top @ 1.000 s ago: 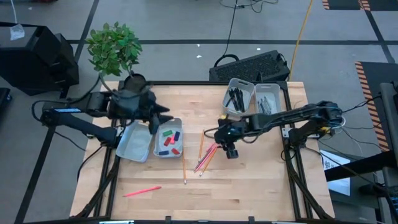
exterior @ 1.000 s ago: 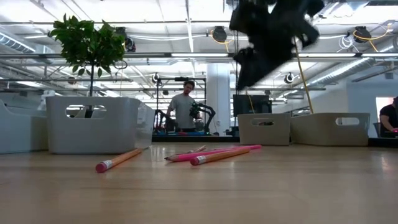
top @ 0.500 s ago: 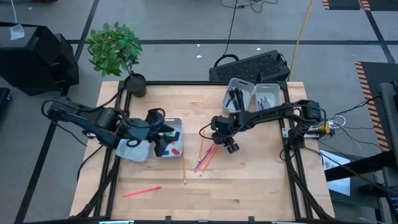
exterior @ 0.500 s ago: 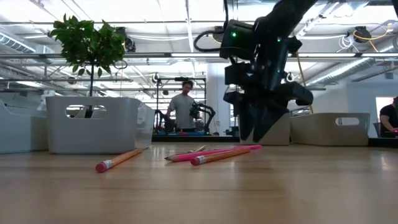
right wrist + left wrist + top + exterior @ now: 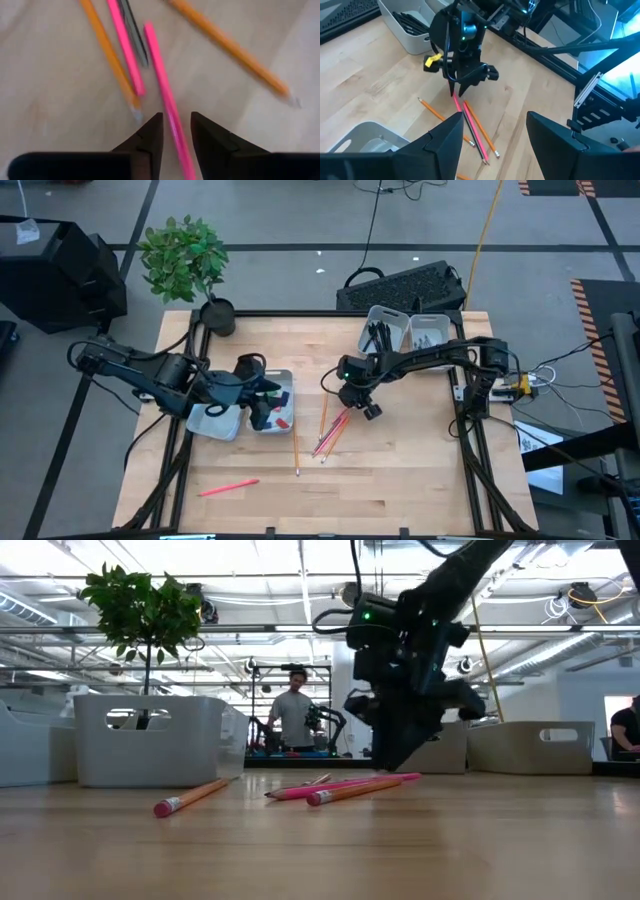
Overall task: Sort crayons/erasers/pens/pencils in bins
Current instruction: Put the pink pencil into the bottom left gray bin
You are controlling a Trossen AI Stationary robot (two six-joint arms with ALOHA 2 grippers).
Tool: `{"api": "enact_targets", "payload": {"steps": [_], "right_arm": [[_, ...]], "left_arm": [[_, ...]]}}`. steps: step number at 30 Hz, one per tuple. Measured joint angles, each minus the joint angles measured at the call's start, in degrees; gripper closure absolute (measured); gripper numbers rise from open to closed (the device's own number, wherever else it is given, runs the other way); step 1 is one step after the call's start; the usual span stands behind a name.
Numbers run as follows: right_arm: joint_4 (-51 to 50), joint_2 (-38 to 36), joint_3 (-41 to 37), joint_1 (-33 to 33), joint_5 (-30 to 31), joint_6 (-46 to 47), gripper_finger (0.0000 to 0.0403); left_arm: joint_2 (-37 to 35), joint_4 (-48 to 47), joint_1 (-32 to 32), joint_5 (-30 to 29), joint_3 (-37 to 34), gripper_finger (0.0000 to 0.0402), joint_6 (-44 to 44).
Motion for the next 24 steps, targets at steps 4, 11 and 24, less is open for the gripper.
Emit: {"api": "enact_targets", "payload": {"steps": [4,11,24], "right_arm": [[4.3,2.8,0.0,0.1,-1.8,-0.3,0.0329],[10.7,6.5,0.1,-0.2,-7.7,-0.3,0.0349],[37.2,8.8,-13.6,-0.3,-11.4,6.4,0.0358]], "left_arm": [[0.0,-0.2,0.0,0.0,0.0,0.0184,-1.4],[0.0,-0.2,0.0,-0.5,0.0,0.0186,-3.6],[0.0,-0.2,0.0,-3.0,0.0,0.0186,-5.1]]}}
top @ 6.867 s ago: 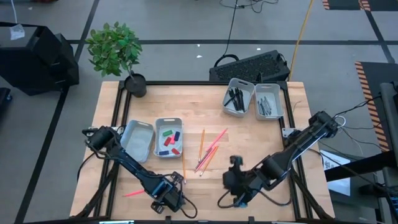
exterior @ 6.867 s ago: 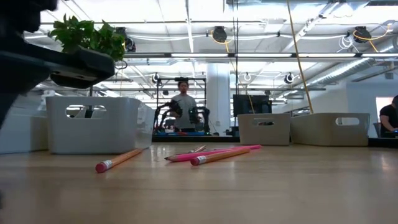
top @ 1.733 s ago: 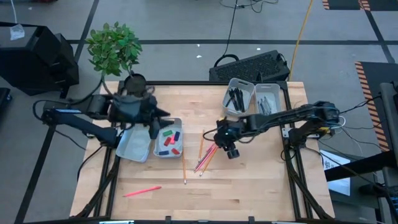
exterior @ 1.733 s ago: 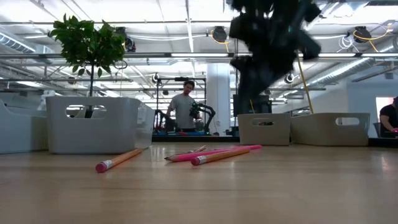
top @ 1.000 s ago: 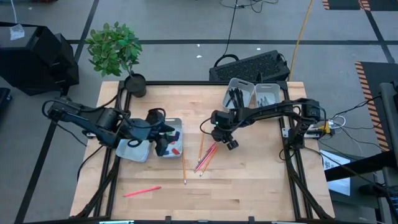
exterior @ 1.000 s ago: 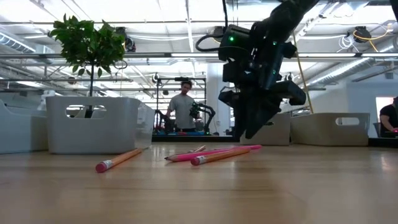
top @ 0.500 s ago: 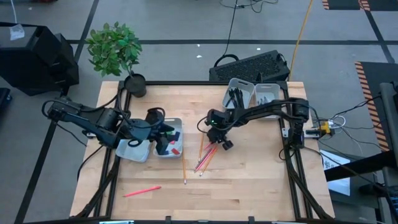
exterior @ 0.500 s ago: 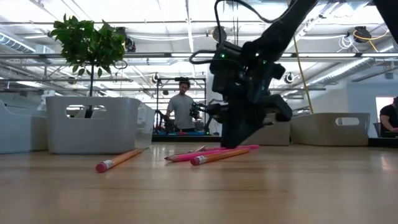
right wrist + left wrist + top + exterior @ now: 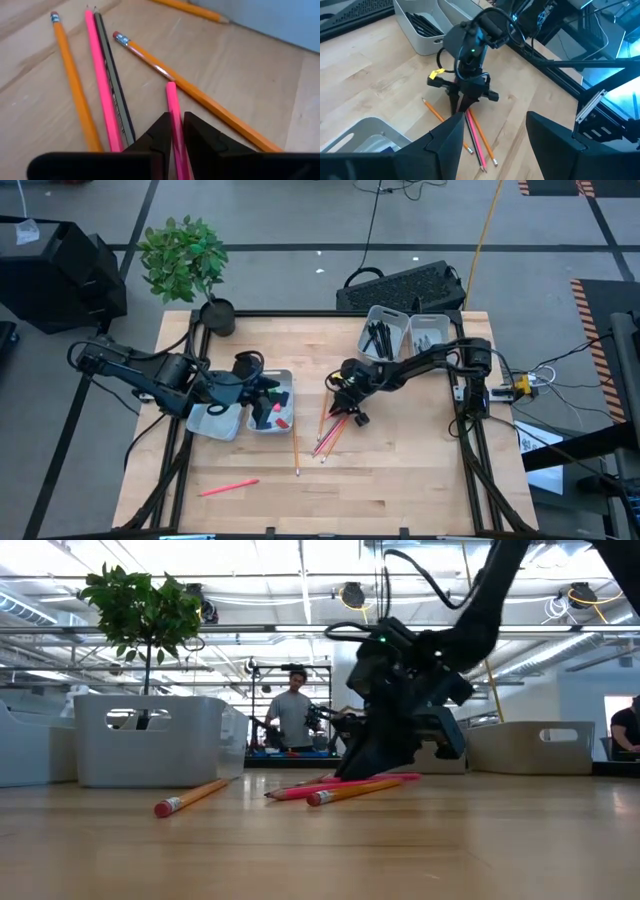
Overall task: Sort crayons/erasers/pens/pencils in bins
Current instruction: Put the pink pencil into the bottom left gray bin
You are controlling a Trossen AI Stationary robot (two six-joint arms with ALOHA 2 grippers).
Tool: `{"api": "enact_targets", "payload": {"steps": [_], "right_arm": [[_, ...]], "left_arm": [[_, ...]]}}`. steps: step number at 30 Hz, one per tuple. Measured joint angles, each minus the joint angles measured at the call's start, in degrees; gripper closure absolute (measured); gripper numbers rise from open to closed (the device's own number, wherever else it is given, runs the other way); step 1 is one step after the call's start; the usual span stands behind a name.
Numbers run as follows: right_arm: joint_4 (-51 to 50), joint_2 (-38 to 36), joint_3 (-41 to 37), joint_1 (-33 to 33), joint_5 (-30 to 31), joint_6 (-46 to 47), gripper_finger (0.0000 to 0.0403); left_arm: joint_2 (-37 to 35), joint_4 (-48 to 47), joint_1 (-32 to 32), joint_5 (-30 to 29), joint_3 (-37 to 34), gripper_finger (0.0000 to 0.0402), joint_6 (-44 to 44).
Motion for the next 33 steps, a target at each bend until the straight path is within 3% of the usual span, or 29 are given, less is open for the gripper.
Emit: {"api": "enact_targets", "payload": {"steps": [6,33], "right_arm": [[10.3,0.2,-7.2,0.1,0.8,4.4,0.0358],[10.0,-1.3,-8.5,0.1,2.8,5.1,0.039]], "left_arm": [[0.0,0.0,0.4,-0.1,0.0,0.0186,-0.2],[0.0,0.0,1.7,-0.1,0.0,0.0186,0.2]]}}
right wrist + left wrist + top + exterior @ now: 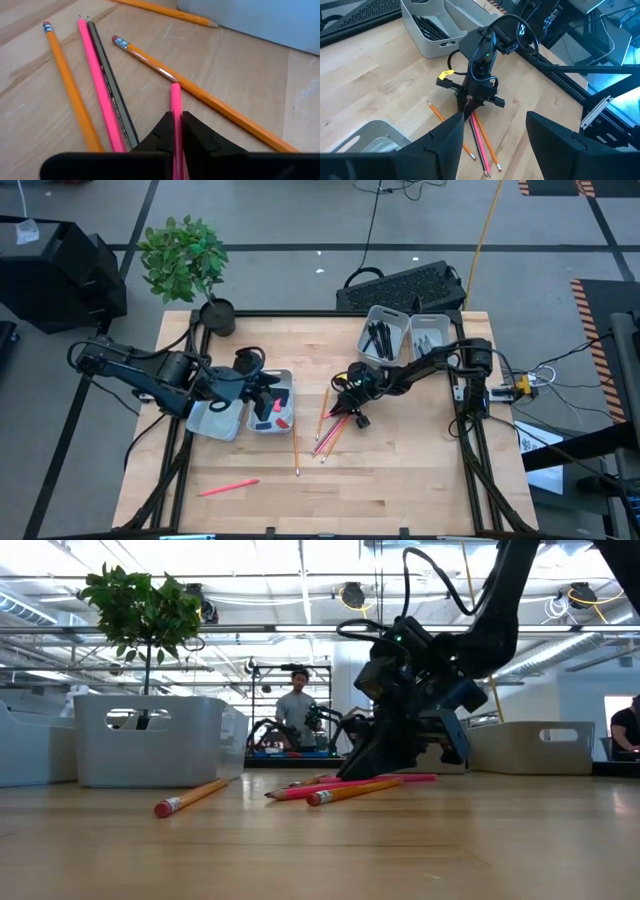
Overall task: Sort crayons/erasers/pens/pencils in bins
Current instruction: Put the pink pencil into the bottom left gray bin
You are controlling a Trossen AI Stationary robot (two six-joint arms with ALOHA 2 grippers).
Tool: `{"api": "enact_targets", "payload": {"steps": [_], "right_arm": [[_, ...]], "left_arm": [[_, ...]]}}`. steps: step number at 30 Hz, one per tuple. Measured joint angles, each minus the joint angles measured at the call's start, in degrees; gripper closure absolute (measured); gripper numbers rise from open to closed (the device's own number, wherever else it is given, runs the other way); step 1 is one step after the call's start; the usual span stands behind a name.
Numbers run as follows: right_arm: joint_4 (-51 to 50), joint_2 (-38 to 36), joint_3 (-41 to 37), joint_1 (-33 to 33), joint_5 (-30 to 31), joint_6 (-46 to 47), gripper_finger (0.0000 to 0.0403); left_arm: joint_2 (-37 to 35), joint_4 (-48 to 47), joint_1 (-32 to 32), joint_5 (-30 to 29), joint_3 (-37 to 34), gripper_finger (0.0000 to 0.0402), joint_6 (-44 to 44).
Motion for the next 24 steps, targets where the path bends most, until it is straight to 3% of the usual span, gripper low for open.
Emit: {"api": "enact_targets", "payload": {"steps": [24], "right_arm": [[-4.7,-15.0,-0.2,0.9,3.1,-0.8,0.039]], "left_arm": [[0.7,0.0,0.1,-0.4,0.0,0.0186,-2.7]]}}
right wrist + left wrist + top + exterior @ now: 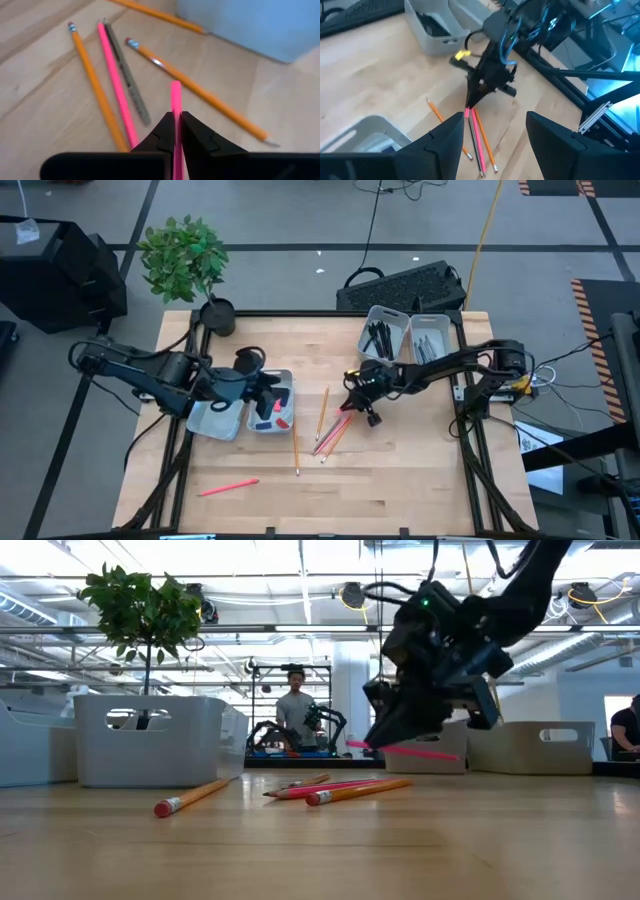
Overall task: Sort crayons/erasers/pens/pencils in bins
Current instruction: Put the pink pencil into the bottom left gray bin
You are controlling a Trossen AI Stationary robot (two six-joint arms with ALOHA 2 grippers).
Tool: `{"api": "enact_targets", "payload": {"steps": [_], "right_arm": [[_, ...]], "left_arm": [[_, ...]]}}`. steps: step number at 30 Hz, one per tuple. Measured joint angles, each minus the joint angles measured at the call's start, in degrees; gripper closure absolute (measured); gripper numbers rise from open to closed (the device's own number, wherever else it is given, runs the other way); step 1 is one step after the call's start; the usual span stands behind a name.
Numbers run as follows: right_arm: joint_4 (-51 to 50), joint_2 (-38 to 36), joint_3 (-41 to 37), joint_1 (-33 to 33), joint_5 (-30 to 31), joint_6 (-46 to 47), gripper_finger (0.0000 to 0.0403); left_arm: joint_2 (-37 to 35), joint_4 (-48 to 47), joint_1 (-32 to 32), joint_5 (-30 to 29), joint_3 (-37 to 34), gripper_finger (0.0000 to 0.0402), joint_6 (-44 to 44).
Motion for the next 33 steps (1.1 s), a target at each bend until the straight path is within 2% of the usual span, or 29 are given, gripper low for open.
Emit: {"api": "enact_targets", "payload": {"steps": [5,10,12,15,19,23,26,33], "right_arm": [[0.1,-2.9,0.1,0.8,1.6,-1.1,0.039],[-0.6,-6.9,0.1,2.2,6.0,-1.0,0.039],[-0.2,-8.7,0.2,2.7,7.2,-0.3,0.039],[0.3,-11.2,0.2,3.3,7.3,1.2,0.039],[1.2,-13.6,0.2,4.0,8.7,3.1,0.039],[1.2,-15.1,0.2,4.0,8.7,5.0,0.039],[1.3,-15.7,0.2,4.0,8.7,7.0,0.039],[0.3,-15.8,0.2,4.2,8.5,7.2,0.039]], "left_arm": [[2.2,-0.1,0.3,3.2,-1.6,0.0186,-6.7],[3.8,3.2,1.5,7.3,-8.6,0.0186,-18.4],[4.1,8.8,2.2,9.1,-12.2,0.0186,-21.1],[4.9,22.3,3.6,10.9,-17.3,0.0186,-24.5],[8.1,36.1,5.5,11.0,-21.9,0.0186,-28.8],[13.7,41.6,6.5,11.0,-21.4,0.0186,-29.0],[17.5,41.6,7.3,11.5,-20.4,0.0186,-29.0],[19.6,44.8,8.8,10.8,-19.9,0.0186,-30.0]]}}
